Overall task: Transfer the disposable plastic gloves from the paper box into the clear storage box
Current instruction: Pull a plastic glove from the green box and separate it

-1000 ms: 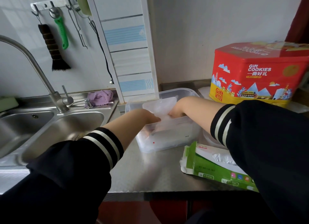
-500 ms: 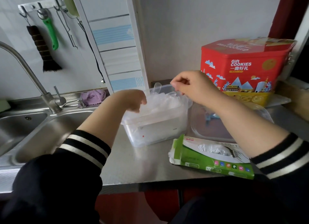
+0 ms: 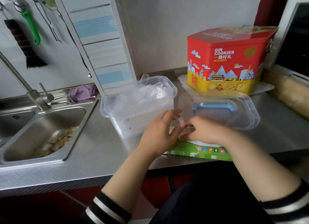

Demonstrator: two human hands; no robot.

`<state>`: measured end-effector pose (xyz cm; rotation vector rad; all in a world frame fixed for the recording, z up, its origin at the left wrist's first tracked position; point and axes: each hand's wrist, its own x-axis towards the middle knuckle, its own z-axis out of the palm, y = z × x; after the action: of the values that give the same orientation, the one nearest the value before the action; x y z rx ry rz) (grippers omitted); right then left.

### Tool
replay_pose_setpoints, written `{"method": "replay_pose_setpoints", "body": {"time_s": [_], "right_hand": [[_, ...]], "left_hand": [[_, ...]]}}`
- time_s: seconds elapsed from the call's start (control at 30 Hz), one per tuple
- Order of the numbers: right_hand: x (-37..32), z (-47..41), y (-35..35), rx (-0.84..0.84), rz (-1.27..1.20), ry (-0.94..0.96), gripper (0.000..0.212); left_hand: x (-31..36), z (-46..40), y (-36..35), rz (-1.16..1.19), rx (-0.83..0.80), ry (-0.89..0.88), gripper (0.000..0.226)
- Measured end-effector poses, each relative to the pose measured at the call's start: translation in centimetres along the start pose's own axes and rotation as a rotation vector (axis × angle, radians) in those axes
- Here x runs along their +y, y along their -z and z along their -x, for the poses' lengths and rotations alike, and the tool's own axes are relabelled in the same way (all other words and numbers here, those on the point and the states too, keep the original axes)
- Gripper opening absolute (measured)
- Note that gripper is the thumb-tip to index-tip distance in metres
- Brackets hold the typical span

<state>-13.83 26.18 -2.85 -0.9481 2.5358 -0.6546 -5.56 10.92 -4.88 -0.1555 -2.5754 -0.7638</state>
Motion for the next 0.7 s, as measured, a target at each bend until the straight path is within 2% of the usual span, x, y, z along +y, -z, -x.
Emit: {"method": "replay_pose_setpoints", "body": {"time_s": [0.1,0.17,0.23,0.37,0.7], "right_hand": [[0.8,0.5,-0.5,0.126,-0.046,-0.002,0.013],[1.2,0.8,-0.9,0.184,-0.098,0.007,0.007],[1.3,1.1,-1.6,0.247,-0.129,0.023,0.013],[1.6,1.2,-2.8,0.372,-0.221,0.084,0.010],[3.0,1.4,-3.1,0.520,-0.605,0.064,0.012]], "left_hand": [[-1.0,1.3,-2.3,0.047,-0.142,0.082,0.078],[-1.3,1.8,-3.3,0.067,-0.148,0.096,0.084],[-1.4,2.0,-3.7,0.108,-0.117,0.134,0.084],[-1.3,1.8,-3.8,0.099,-0.101,0.138,0.075],[-1.4,1.9,-3.9,0.117,-0.052,0.098,0.063]]}}
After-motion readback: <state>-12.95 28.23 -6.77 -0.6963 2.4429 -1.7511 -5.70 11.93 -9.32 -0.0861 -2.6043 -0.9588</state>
